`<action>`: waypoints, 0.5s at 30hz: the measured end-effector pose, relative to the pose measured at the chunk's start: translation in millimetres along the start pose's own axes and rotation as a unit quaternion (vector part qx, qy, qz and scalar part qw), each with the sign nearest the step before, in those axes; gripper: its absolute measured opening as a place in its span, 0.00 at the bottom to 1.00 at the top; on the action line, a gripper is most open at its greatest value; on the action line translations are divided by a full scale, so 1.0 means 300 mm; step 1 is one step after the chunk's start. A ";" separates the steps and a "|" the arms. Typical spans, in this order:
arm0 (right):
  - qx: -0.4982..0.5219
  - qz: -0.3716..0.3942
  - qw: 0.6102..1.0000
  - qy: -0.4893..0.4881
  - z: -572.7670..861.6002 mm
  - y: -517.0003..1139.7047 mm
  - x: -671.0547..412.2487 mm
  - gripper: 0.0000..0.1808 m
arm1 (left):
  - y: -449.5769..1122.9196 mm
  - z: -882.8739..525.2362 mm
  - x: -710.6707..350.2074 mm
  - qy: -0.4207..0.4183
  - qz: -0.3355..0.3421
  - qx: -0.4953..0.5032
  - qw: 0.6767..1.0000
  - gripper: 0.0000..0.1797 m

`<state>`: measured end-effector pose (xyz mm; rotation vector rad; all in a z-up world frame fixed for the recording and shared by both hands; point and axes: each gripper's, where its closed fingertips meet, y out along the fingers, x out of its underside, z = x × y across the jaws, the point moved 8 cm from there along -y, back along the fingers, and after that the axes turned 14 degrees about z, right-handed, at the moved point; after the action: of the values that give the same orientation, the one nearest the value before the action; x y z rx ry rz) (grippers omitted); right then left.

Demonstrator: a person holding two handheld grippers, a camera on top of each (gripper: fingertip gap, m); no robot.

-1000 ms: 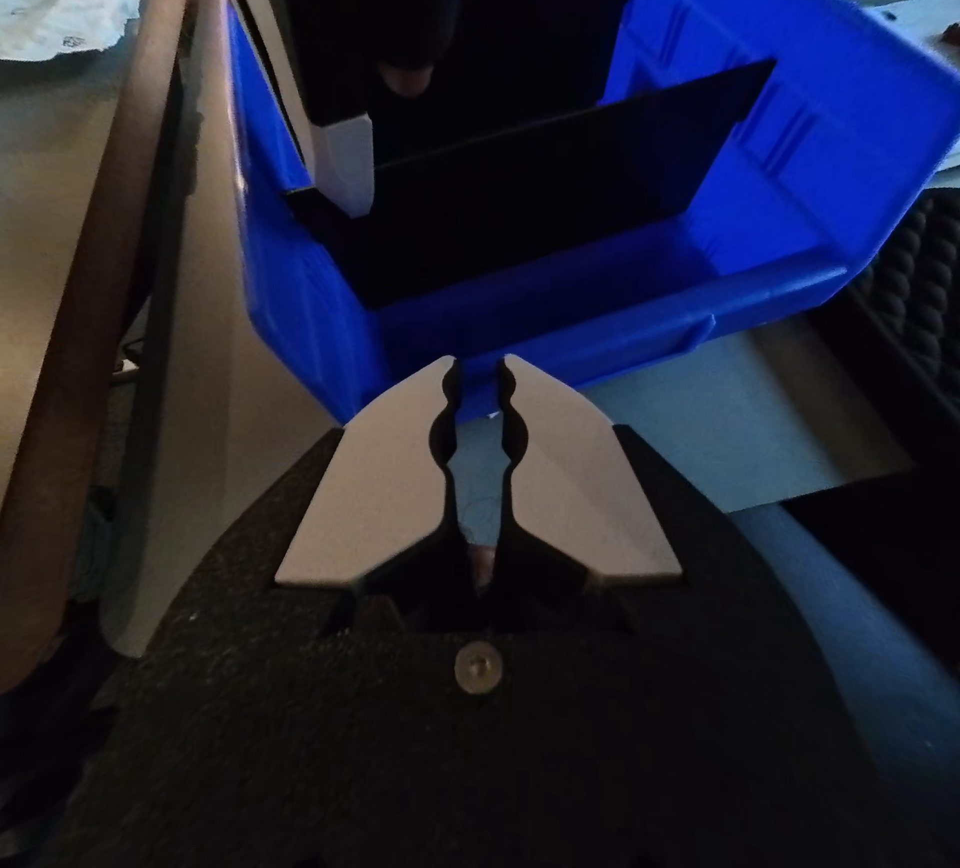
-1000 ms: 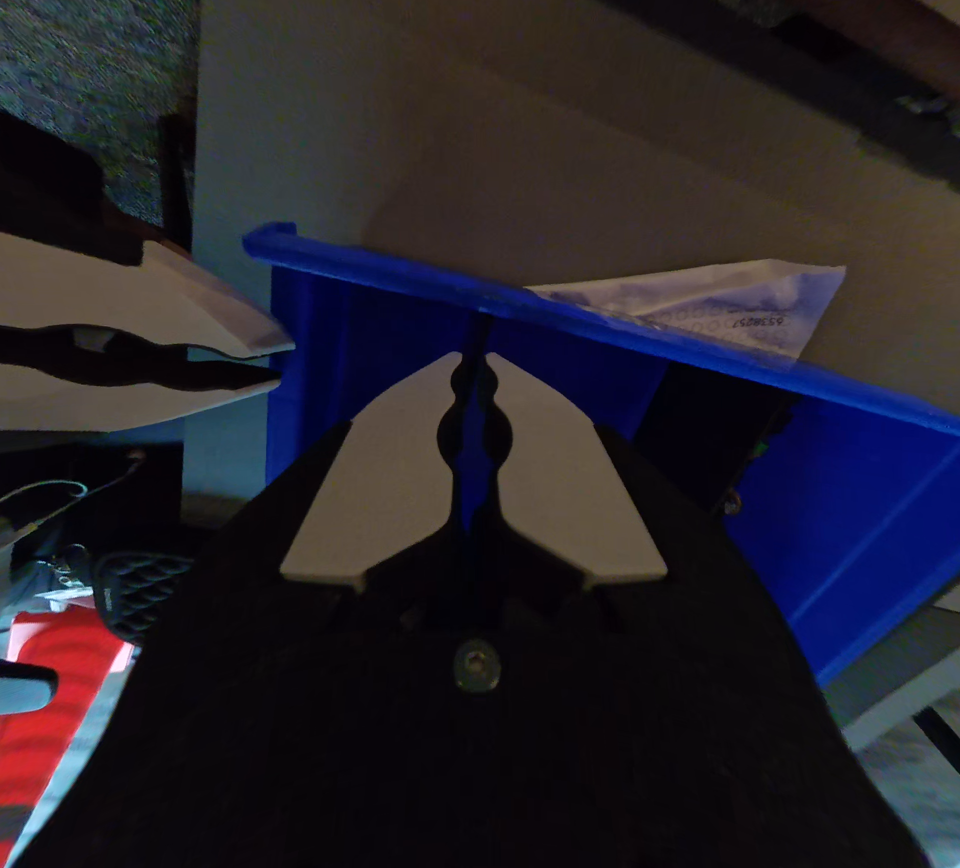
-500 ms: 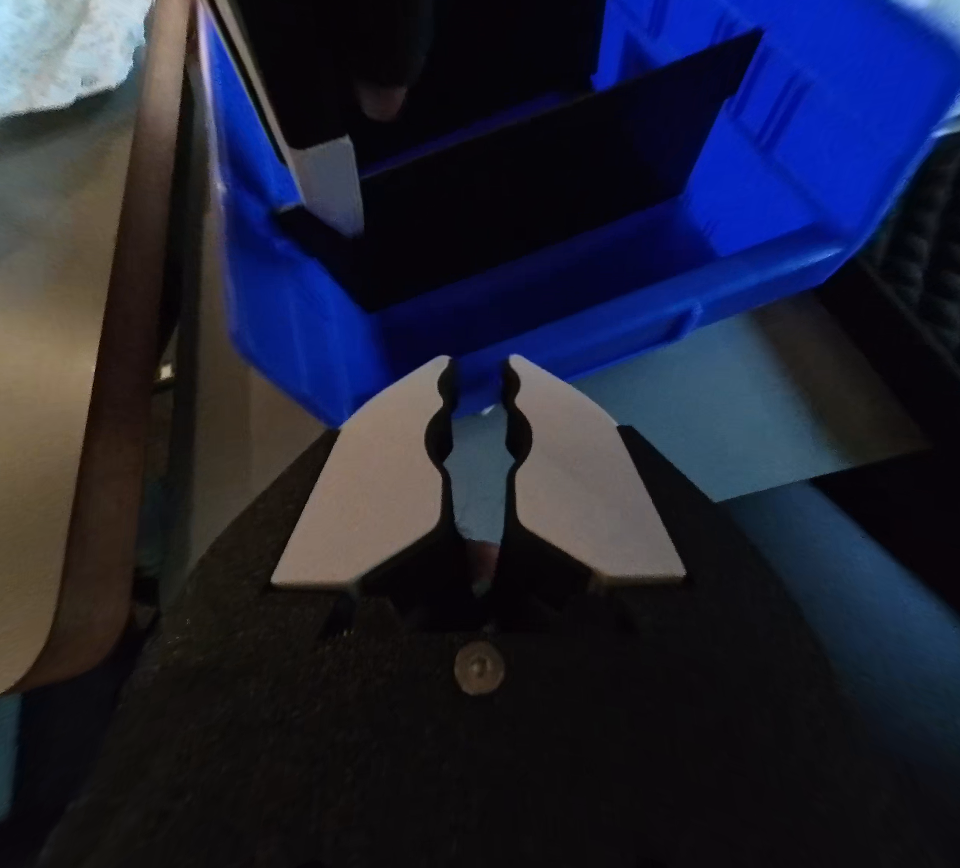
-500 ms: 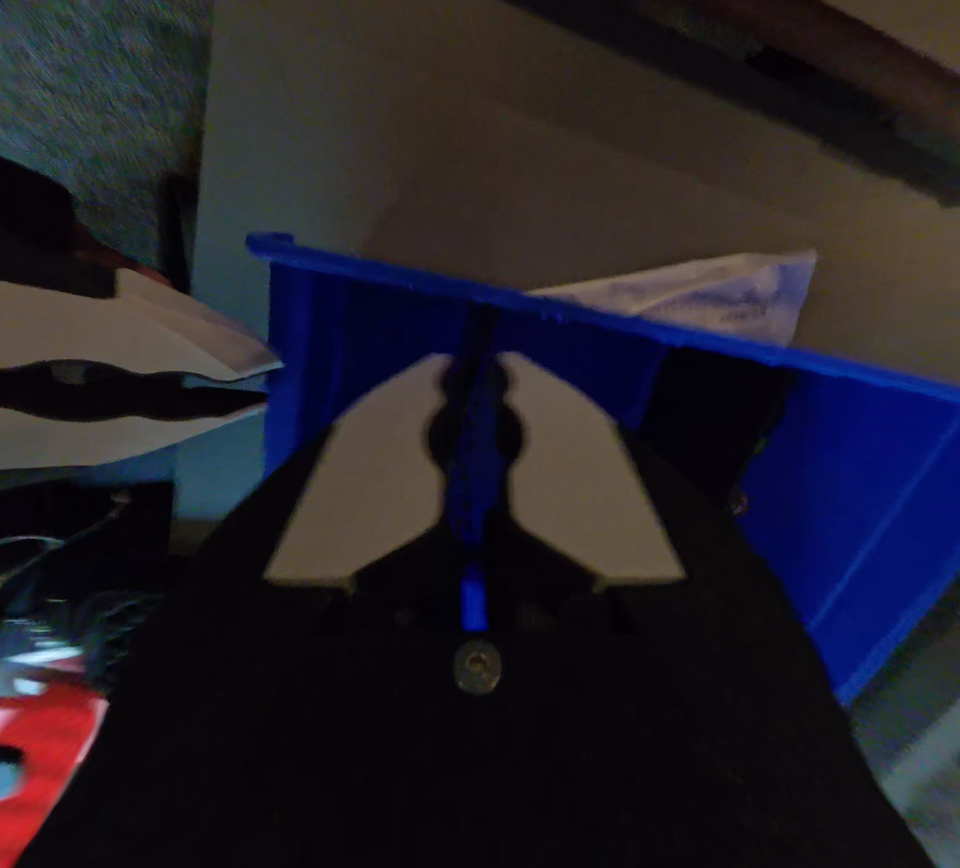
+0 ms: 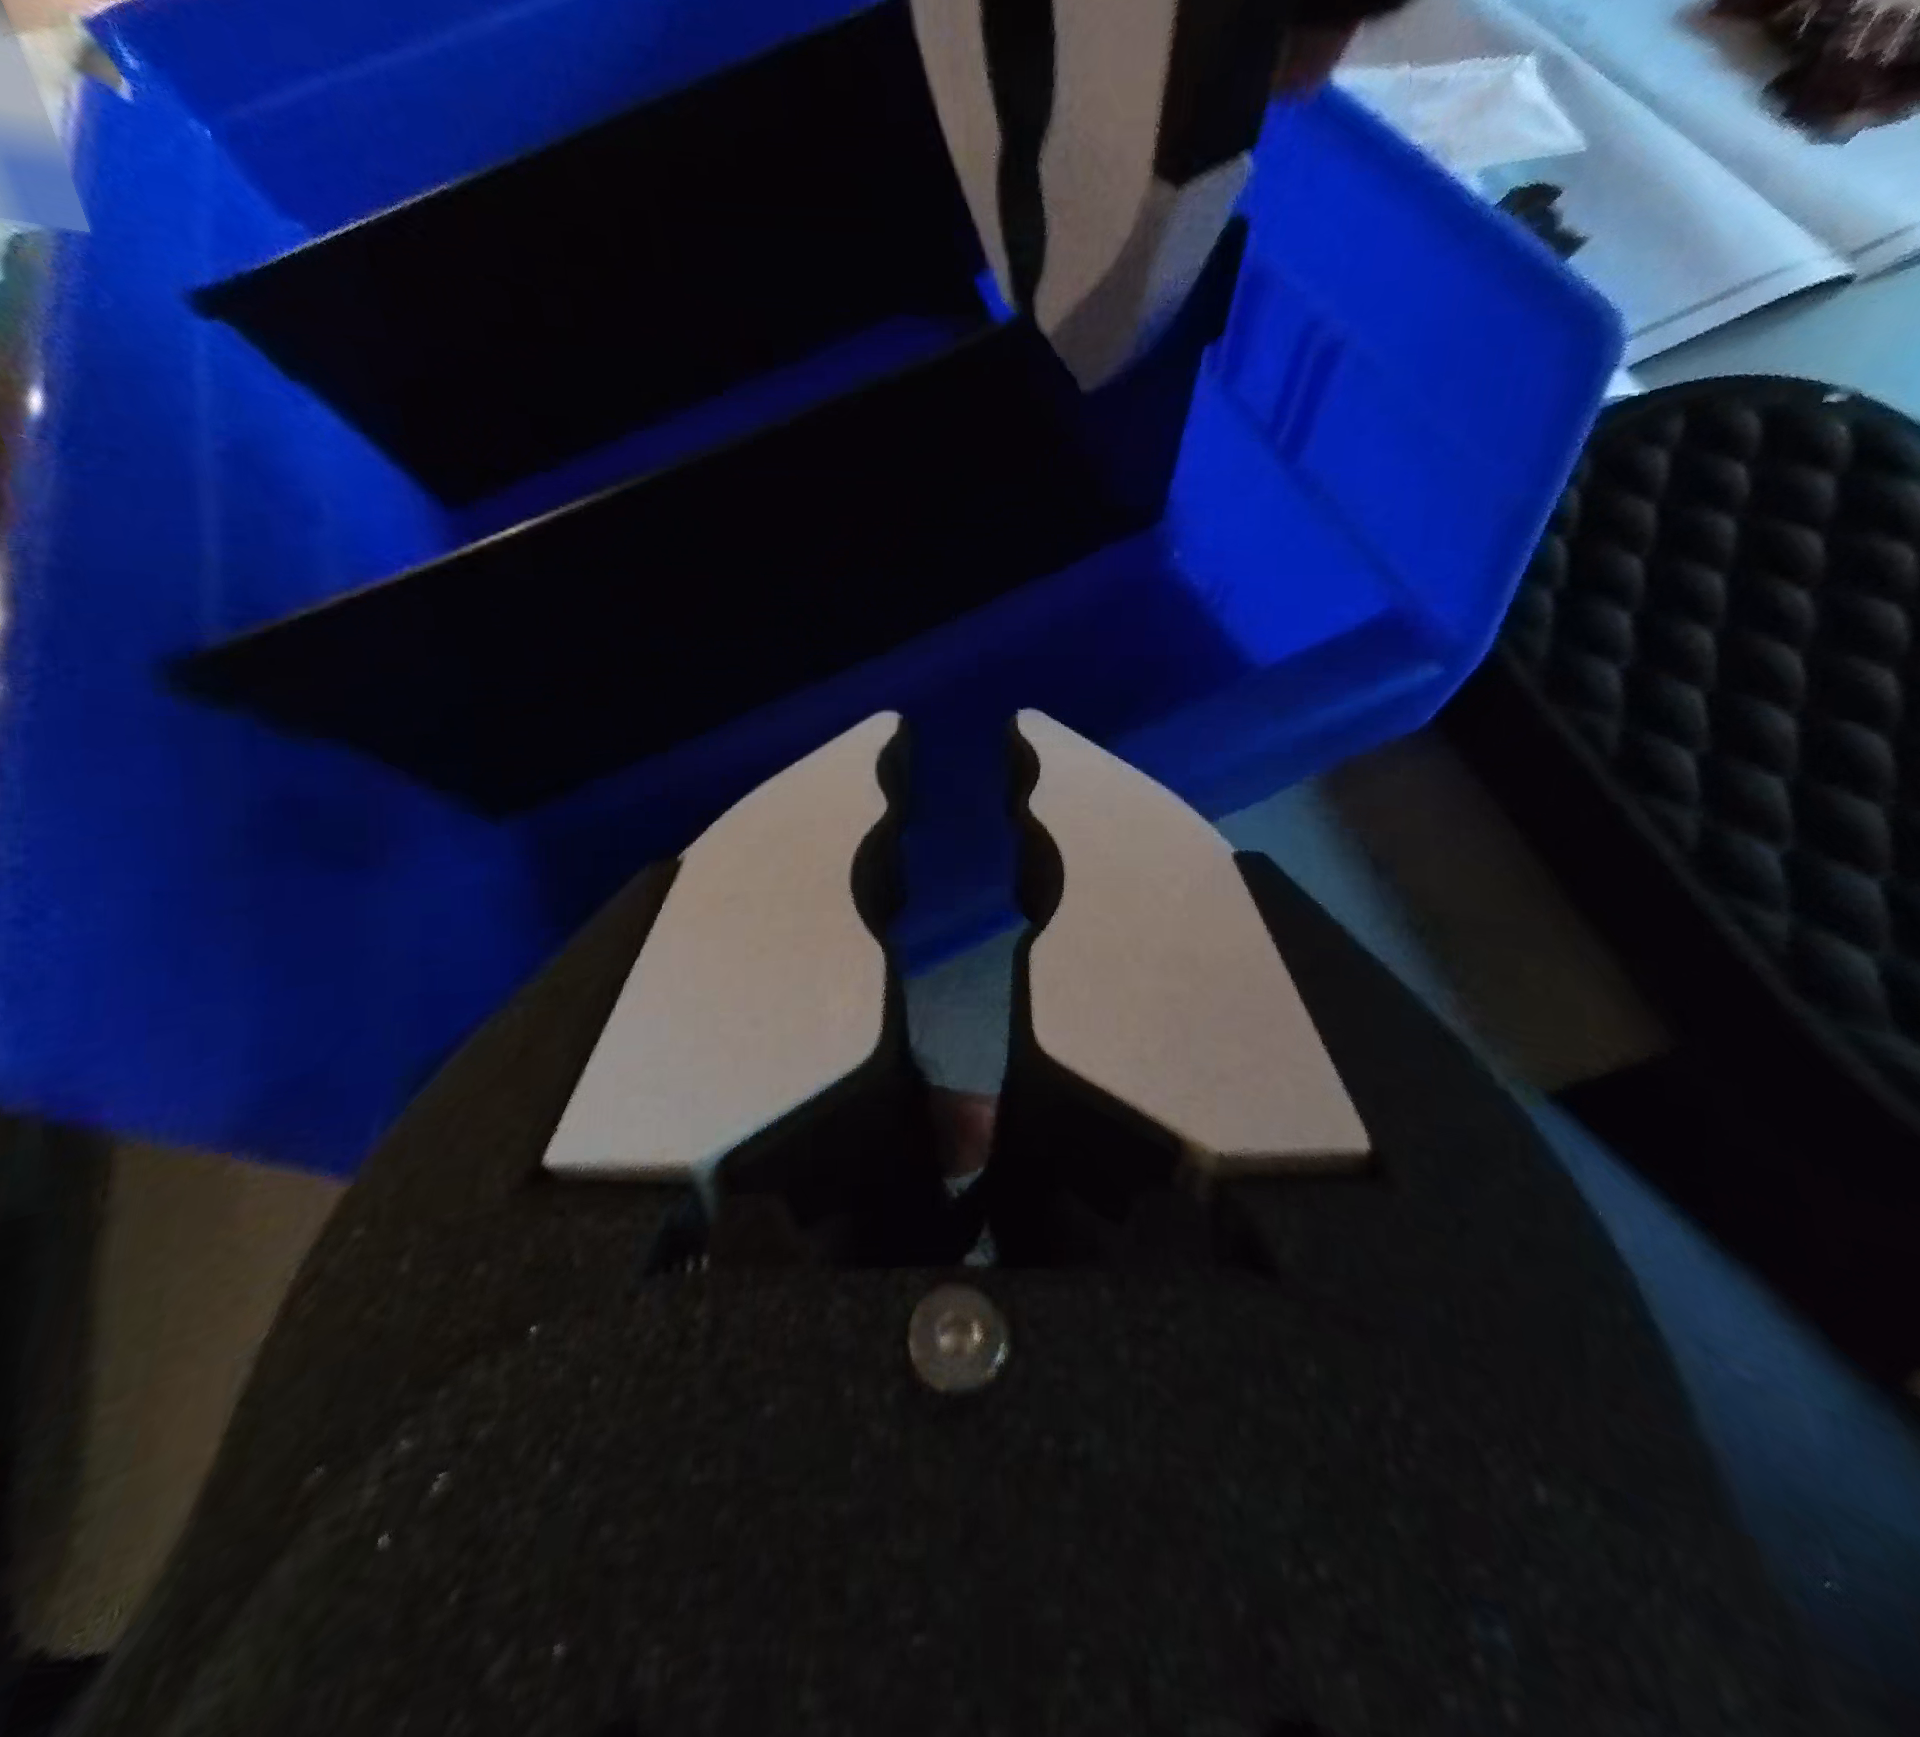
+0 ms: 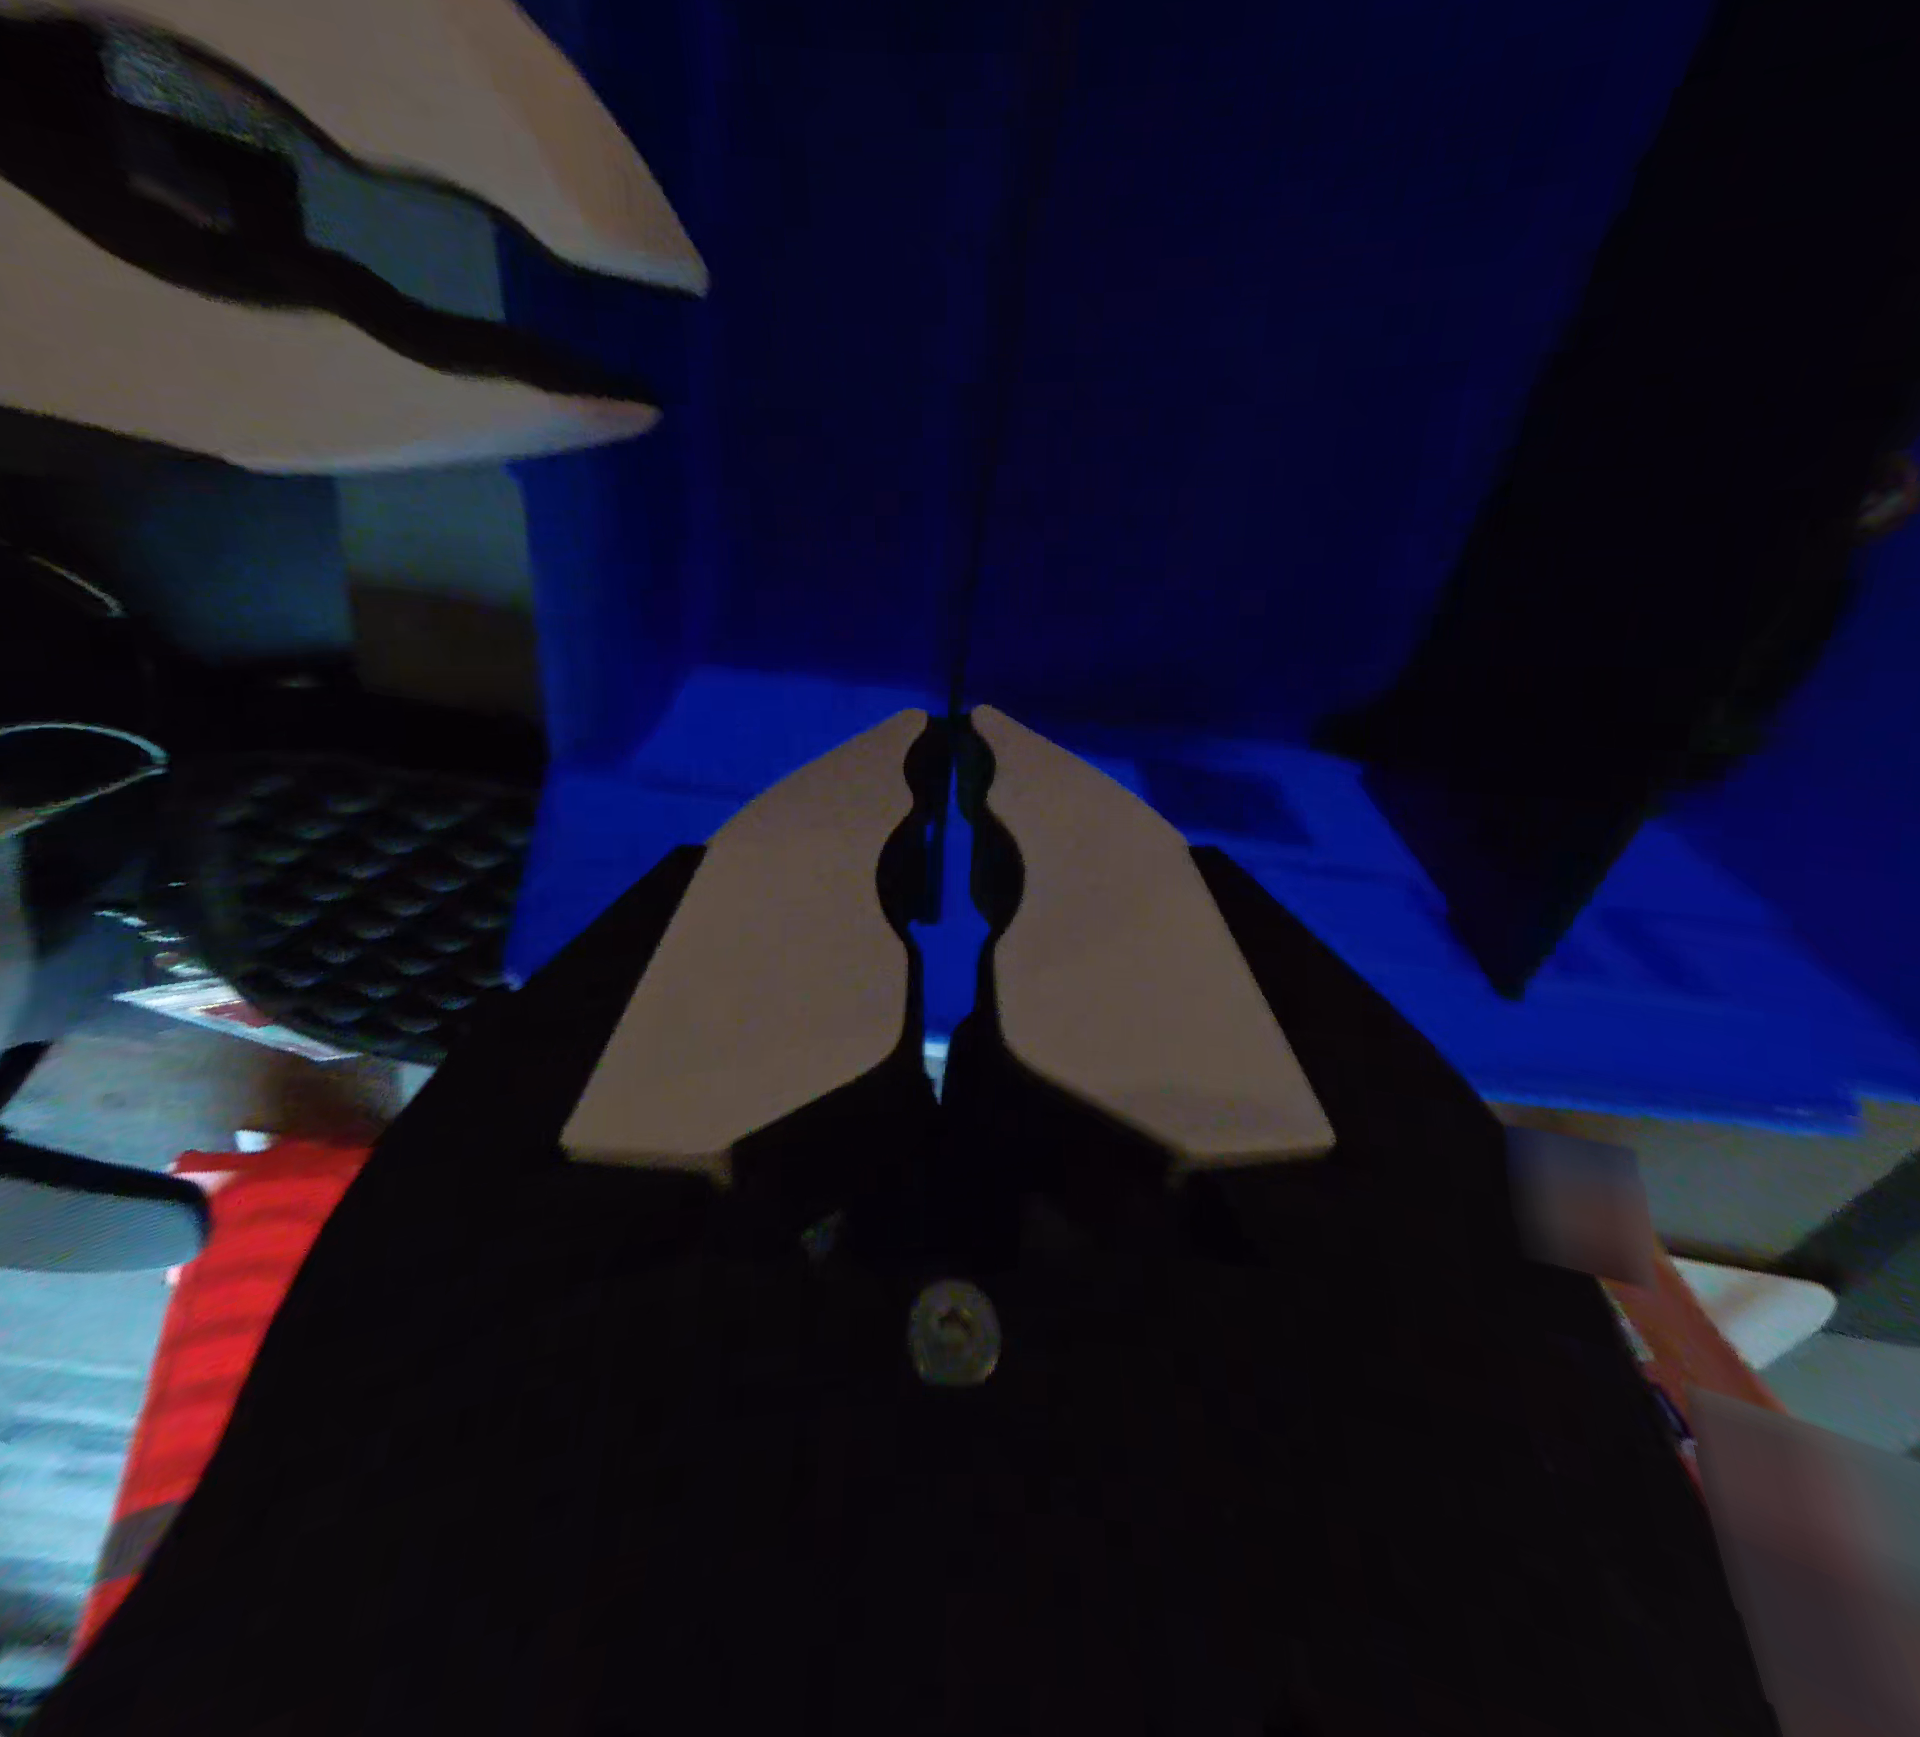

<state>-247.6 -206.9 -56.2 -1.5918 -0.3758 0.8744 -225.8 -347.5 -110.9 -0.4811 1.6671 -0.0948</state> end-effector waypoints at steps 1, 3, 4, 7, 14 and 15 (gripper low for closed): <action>0.001 -0.003 1.000 0.001 0.000 -0.009 -0.005 0.01 | 0.011 0.006 -0.001 0.009 -0.005 -0.011 1.000 0.08; -0.005 -0.015 1.000 -0.002 0.003 -0.024 -0.015 0.01 | 0.041 0.008 0.006 0.010 -0.017 -0.030 0.999 0.06; -0.008 -0.022 1.000 -0.003 0.001 -0.028 -0.015 0.01 | 0.053 0.008 0.008 0.004 -0.023 -0.034 0.999 0.06; -0.025 -0.039 0.999 0.007 -0.005 -0.025 -0.018 0.01 | 0.074 -0.004 0.018 0.027 -0.046 -0.066 0.996 0.08; -0.031 -0.047 0.998 0.015 -0.019 -0.009 -0.011 0.01 | 0.074 -0.013 0.029 0.027 -0.037 -0.080 0.996 0.07; -0.031 -0.046 0.998 0.009 -0.022 -0.007 -0.010 0.01 | 0.074 -0.012 0.029 0.027 -0.037 -0.079 0.996 0.07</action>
<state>-244.4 -213.2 -53.3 -1.6258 -0.4633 0.7838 -235.5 -331.2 -125.9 -0.6659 1.7183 -0.0303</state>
